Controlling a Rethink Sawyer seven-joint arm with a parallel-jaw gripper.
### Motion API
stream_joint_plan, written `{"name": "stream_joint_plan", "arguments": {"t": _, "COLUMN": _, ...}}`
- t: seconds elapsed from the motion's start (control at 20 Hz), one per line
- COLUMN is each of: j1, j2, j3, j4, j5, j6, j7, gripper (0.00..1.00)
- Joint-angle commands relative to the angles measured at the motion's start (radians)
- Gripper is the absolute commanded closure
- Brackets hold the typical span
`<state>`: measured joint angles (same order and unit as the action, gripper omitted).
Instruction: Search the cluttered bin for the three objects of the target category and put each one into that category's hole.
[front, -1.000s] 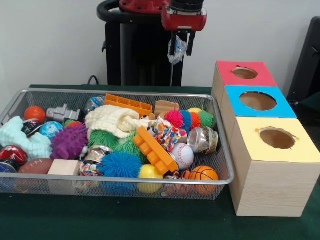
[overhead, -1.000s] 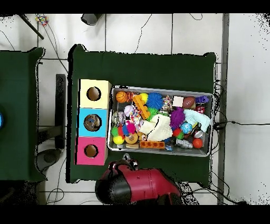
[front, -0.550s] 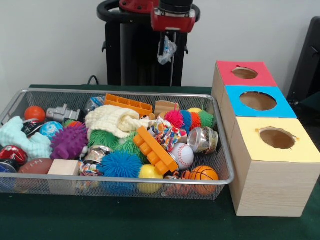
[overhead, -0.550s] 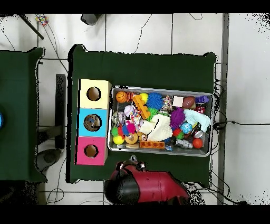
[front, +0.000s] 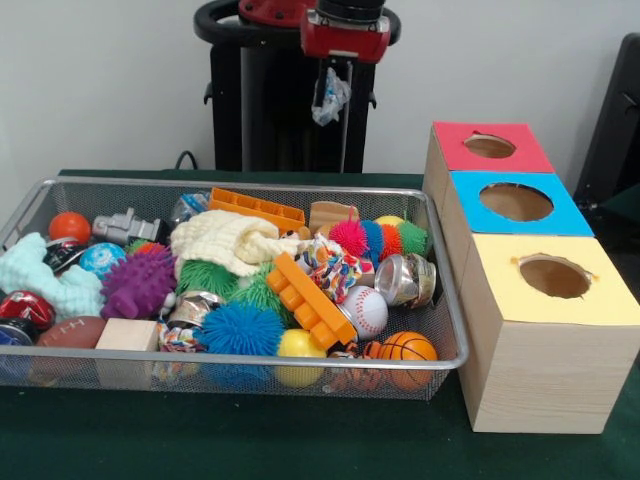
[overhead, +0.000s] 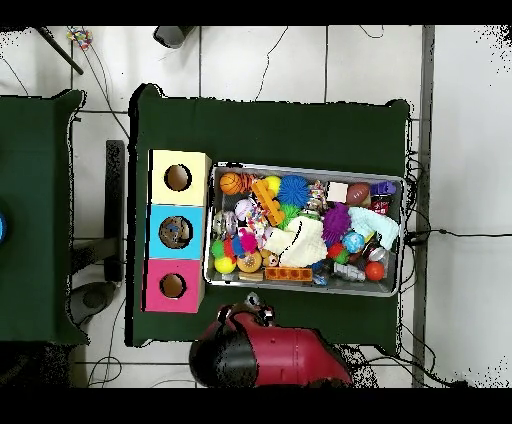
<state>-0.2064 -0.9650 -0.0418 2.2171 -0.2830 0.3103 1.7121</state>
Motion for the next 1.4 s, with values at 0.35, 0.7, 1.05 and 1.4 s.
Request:
{"name": "stream_joint_plan", "arguments": {"t": 0.35, "j1": 0.264, "j2": 0.110, "j3": -0.020, "j4": -0.168, "j5": 0.215, "j6": 0.016, "j7": 0.295, "gripper": 1.00}}
{"name": "stream_joint_plan", "arguments": {"t": 0.7, "j1": 0.306, "j2": 0.185, "j3": -0.022, "j4": -0.248, "j5": 0.249, "j6": 0.009, "j7": 0.256, "gripper": 1.00}}
{"name": "stream_joint_plan", "arguments": {"t": 1.05, "j1": 0.285, "j2": 0.200, "j3": -0.029, "j4": -0.280, "j5": 0.248, "j6": 0.021, "j7": 0.213, "gripper": 1.00}}
{"name": "stream_joint_plan", "arguments": {"t": 1.4, "j1": 0.306, "j2": 0.175, "j3": -0.069, "j4": -0.312, "j5": 0.244, "j6": 0.089, "j7": 0.219, "gripper": 1.00}}
